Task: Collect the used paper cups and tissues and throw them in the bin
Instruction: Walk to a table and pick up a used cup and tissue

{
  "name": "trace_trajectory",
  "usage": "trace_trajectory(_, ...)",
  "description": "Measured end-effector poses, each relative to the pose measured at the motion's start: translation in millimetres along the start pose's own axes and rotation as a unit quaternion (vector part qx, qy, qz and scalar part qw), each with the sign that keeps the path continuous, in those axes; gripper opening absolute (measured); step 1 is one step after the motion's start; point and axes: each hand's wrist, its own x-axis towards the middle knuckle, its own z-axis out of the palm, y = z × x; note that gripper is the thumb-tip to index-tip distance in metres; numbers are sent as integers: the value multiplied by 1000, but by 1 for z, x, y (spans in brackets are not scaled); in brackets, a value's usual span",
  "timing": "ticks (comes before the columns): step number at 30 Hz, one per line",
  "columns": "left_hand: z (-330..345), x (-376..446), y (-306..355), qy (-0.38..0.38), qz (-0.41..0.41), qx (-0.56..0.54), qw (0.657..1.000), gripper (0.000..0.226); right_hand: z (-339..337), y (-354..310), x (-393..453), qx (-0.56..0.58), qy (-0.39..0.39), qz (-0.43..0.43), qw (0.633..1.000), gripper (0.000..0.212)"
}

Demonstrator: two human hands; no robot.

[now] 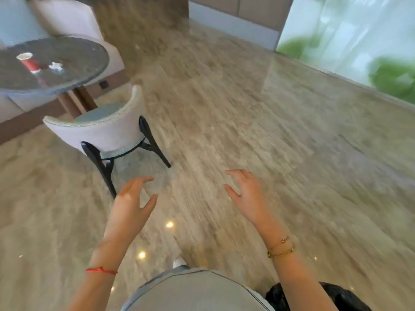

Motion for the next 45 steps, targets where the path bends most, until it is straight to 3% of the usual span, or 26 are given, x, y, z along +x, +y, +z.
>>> trace_trajectory(7, -83, 18, -93, 103, -120, 35, 987, 41, 78, -101, 117, 24, -68, -132, 989, 37)
trace_trajectory(15, -134, 57, -173, 182, -238, 51, 953, 45, 170, -200, 235, 46, -159, -231, 959, 36)
trace_trajectory(29, -249, 208, -309, 291, -347, 74, 888, 43, 302, -393, 475, 58, -233, -381, 893, 35)
trace_trajectory(37, -310, 277, -411, 296, -368, 67, 879, 44, 383, -485, 555, 64, -254, -385, 885, 36)
trace_trajectory(45, -423, 378, -557, 240, -311, 76, 916, 47, 477, -589, 647, 85, -222, -305, 922, 38)
